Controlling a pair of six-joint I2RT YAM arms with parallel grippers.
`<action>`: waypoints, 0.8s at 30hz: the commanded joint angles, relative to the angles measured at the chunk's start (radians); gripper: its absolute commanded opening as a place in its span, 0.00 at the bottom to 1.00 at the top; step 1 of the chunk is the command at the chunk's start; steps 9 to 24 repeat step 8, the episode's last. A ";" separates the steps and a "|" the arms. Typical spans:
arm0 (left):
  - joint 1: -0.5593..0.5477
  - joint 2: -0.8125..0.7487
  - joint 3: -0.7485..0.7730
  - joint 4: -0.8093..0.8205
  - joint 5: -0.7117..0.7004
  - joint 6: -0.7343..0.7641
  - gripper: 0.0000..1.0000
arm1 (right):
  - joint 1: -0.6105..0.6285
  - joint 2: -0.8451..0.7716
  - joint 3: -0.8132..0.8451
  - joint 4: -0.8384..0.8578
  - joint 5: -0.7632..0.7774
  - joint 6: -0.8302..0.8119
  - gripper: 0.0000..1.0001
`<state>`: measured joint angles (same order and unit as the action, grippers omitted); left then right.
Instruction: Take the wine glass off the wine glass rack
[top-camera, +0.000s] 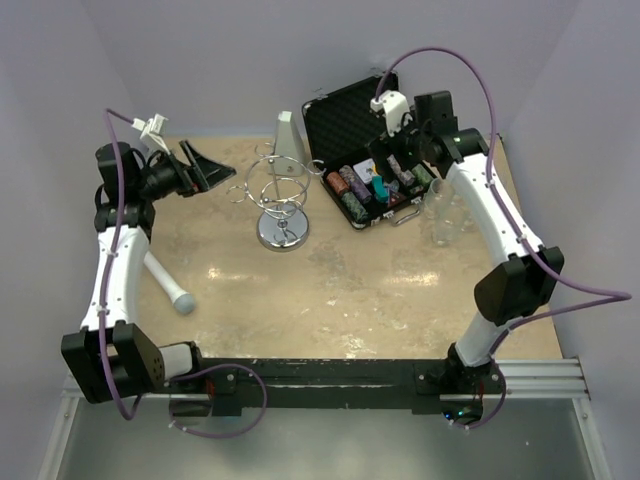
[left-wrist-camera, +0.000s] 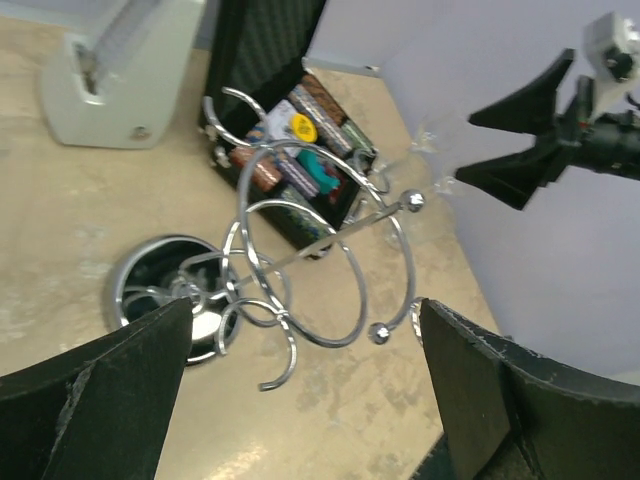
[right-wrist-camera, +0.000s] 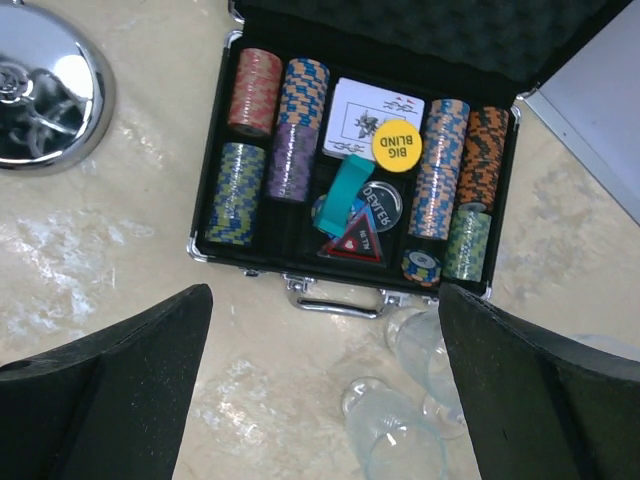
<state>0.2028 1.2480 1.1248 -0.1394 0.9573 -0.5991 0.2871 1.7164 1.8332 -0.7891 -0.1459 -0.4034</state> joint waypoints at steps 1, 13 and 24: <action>0.009 -0.059 0.066 -0.186 -0.270 0.272 1.00 | -0.005 0.017 -0.014 0.068 -0.095 0.029 0.99; 0.009 -0.099 0.032 -0.247 -0.549 0.445 1.00 | -0.005 0.006 -0.085 0.206 -0.192 0.061 0.98; 0.009 -0.099 0.032 -0.247 -0.549 0.445 1.00 | -0.005 0.006 -0.085 0.206 -0.192 0.061 0.98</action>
